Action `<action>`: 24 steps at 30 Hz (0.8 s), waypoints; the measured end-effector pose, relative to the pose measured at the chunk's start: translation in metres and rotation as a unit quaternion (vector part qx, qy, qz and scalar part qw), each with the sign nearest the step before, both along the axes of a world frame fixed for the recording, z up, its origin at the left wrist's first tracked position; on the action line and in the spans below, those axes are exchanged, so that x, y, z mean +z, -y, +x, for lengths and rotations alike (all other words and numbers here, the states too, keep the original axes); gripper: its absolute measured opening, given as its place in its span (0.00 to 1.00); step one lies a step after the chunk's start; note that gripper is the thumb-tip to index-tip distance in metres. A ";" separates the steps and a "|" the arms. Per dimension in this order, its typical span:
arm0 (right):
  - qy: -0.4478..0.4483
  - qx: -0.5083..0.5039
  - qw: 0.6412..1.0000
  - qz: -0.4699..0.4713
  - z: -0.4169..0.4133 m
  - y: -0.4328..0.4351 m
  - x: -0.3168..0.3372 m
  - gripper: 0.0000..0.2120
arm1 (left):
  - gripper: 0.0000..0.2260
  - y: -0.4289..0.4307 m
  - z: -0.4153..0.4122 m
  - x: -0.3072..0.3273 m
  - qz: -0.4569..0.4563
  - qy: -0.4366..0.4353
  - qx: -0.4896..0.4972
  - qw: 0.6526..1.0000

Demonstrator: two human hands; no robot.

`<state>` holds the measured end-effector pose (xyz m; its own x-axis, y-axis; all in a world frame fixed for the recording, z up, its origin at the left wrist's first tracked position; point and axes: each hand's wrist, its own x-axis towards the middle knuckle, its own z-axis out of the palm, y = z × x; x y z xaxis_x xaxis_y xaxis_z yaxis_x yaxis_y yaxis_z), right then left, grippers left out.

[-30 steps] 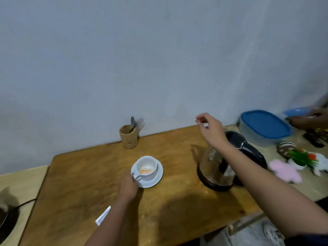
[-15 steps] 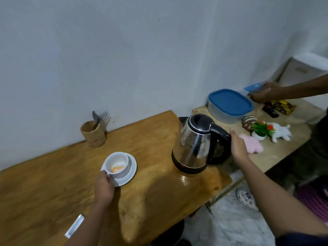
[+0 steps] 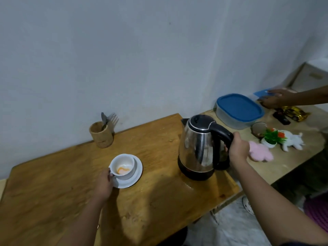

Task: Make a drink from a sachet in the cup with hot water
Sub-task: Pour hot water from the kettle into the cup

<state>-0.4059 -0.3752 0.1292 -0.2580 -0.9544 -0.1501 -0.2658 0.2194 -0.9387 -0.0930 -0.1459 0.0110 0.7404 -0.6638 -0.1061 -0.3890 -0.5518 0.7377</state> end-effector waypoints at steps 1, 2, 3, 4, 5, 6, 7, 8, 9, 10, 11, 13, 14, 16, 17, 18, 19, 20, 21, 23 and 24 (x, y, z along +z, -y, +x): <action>-0.017 0.004 1.000 -0.009 0.005 0.002 0.006 0.19 | 0.11 0.000 0.000 0.002 0.007 -0.003 0.003 1.000; -0.037 0.012 0.999 -0.020 0.009 0.004 0.011 0.19 | 0.11 -0.001 0.000 0.003 0.014 -0.008 0.008 1.000; -0.059 0.026 0.997 -0.032 0.014 0.006 0.016 0.20 | 0.11 0.000 0.000 0.004 0.018 -0.016 0.015 1.000; -0.082 0.042 0.995 -0.041 0.019 0.008 0.022 0.21 | 0.11 0.000 0.001 0.005 0.023 -0.022 0.019 0.999; -0.100 0.054 0.992 -0.049 0.023 0.011 0.028 0.22 | 0.10 -0.001 0.003 0.006 0.030 -0.024 0.018 0.999; -0.114 0.064 0.990 -0.052 0.028 0.012 0.034 0.23 | 0.10 -0.001 0.004 0.007 0.041 -0.024 0.013 0.999; -0.123 0.075 0.988 -0.056 0.034 0.015 0.039 0.25 | 0.11 -0.002 0.006 0.007 0.055 -0.023 0.005 0.998; -0.129 0.086 0.986 -0.057 0.040 0.016 0.044 0.25 | 0.11 -0.003 0.008 0.008 0.071 -0.024 -0.001 0.997; -0.135 0.099 0.984 -0.064 0.047 0.015 0.050 0.24 | 0.12 -0.003 0.010 0.010 0.085 -0.029 -0.004 0.996; -0.142 0.116 0.981 -0.070 0.054 0.014 0.057 0.23 | 0.12 -0.003 0.011 0.013 0.095 -0.037 -0.003 0.995; -0.151 0.136 0.976 -0.078 0.063 0.012 0.063 0.22 | 0.11 -0.004 0.012 0.016 0.102 -0.045 0.000 0.994; -0.179 0.174 0.964 -0.087 0.079 0.007 0.071 0.23 | 0.11 -0.004 0.013 0.019 0.116 -0.040 -0.010 0.992; -0.195 0.194 0.958 -0.087 0.087 0.004 0.072 0.23 | 0.11 -0.004 0.014 0.020 0.119 -0.030 -0.016 0.992; -0.213 0.228 0.945 -0.095 0.101 -0.003 0.072 0.23 | 0.08 -0.004 0.015 0.024 0.123 -0.024 -0.020 0.992; -0.218 0.245 0.939 -0.101 0.107 -0.006 0.070 0.23 | 0.06 -0.004 0.016 0.024 0.126 -0.024 -0.023 0.991; -0.222 0.261 0.934 -0.105 0.113 -0.009 0.068 0.22 | 0.05 -0.003 0.015 0.025 0.126 -0.026 -0.023 0.991; -0.227 0.279 0.926 -0.110 0.120 -0.013 0.066 0.22 | 0.06 -0.003 0.015 0.024 0.123 -0.031 -0.020 0.992; -0.234 0.297 0.919 -0.111 0.126 -0.016 0.065 0.22 | 0.07 -0.003 0.015 0.026 0.116 -0.042 -0.014 0.992; -0.244 0.313 0.911 -0.113 0.133 -0.020 0.064 0.22 | 0.10 -0.003 0.014 0.027 0.109 -0.057 -0.009 0.992; -0.264 0.339 0.896 -0.115 0.145 -0.026 0.061 0.21 | 0.13 -0.004 0.014 0.027 0.107 -0.070 0.000 0.992; -0.273 0.353 0.888 -0.116 0.150 -0.029 0.060 0.20 | 0.12 -0.003 0.014 0.027 0.107 -0.071 0.002 0.992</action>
<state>-0.2561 -0.3460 0.1889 0.4422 -0.8962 0.0359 -0.6891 -0.3651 -0.6260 -0.0788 -0.1427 0.0382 0.7099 -0.6122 -0.3483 -0.2871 -0.7031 0.6505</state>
